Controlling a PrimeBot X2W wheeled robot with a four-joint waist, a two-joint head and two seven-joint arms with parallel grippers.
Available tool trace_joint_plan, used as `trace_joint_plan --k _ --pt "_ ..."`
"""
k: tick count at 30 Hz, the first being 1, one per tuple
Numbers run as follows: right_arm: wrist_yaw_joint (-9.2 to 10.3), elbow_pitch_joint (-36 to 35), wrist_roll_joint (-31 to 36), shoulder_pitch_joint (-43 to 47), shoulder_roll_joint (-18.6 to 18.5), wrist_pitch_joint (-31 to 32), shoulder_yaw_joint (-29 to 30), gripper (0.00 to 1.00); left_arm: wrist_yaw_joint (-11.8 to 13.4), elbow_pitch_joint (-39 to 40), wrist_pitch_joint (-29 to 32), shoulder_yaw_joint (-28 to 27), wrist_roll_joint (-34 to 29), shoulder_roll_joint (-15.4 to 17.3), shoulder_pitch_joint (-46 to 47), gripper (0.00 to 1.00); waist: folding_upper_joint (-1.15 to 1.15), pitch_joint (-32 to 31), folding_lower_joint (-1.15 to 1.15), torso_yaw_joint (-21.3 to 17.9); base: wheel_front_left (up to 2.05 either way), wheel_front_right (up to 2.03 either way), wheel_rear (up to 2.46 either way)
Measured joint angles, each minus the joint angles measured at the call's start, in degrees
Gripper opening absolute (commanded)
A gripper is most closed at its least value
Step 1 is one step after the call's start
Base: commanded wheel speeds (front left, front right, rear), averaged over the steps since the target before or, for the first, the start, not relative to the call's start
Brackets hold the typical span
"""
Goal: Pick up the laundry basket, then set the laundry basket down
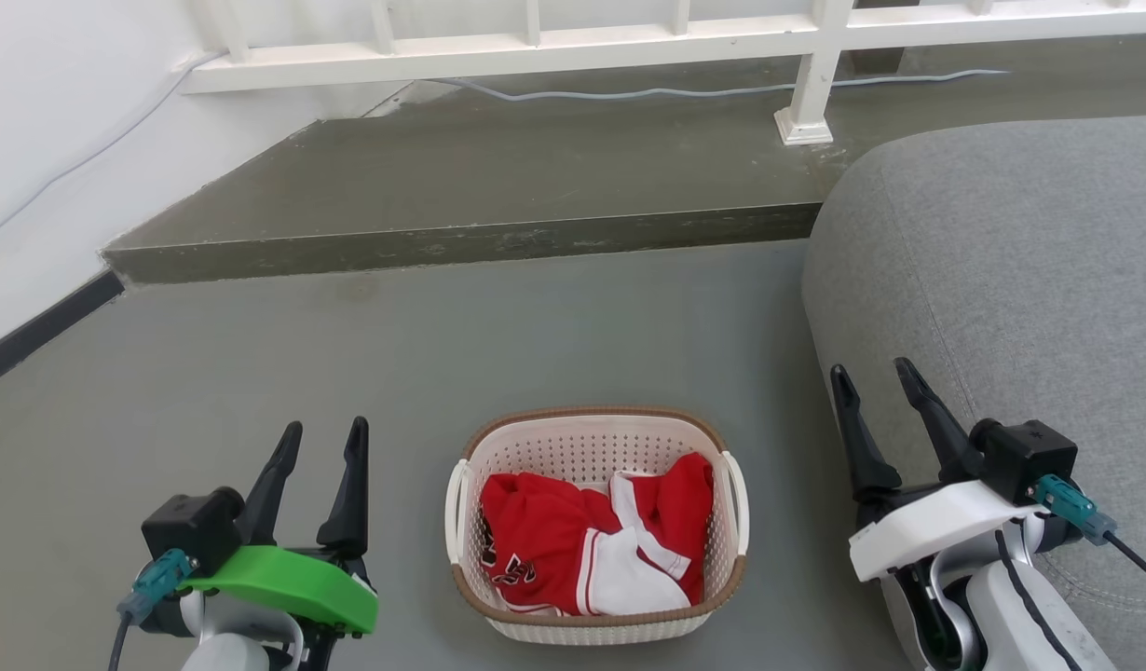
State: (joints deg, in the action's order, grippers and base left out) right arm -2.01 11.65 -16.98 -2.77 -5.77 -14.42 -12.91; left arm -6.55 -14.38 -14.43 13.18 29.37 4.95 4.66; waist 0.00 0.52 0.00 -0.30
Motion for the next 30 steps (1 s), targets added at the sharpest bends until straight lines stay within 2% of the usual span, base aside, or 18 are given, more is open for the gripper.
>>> trace_joint_plan --k 5,6,11,17,30 --pt "-0.16 -0.12 0.35 0.13 0.23 0.0 0.37 1.0 -0.01 0.11 0.0 -0.23 -0.85 -0.05 -0.09 1.0 0.0 -0.01 0.0 -0.03 0.0 0.0 0.0" --pt "-0.38 0.08 0.4 0.21 0.26 0.01 0.4 0.0 0.01 -0.05 0.0 -0.18 -0.87 -0.09 -0.13 0.0 0.0 -0.02 0.0 -0.03 0.0 0.0 0.0" --pt "-0.42 2.86 0.31 2.7 0.82 0.11 -0.09 0.0 0.01 -2.87 0.16 0.29 -0.86 -0.86 -1.89 0.0 0.0 -0.02 0.0 -0.04 0.0 0.0 0.0" --pt "-0.45 2.94 -1.62 3.21 0.96 0.35 0.26 0.0 0.01 -3.02 0.79 -0.18 1.45 -0.88 -2.24 0.0 0.0 -0.04 0.0 -0.04 0.0 0.0 0.0" --pt "-0.68 2.87 -11.4 3.2 1.31 2.21 2.13 0.0 0.01 -2.97 3.09 -1.92 9.07 -1.03 -2.24 0.0 0.0 -0.08 0.0 0.0 0.0 0.0 0.0"
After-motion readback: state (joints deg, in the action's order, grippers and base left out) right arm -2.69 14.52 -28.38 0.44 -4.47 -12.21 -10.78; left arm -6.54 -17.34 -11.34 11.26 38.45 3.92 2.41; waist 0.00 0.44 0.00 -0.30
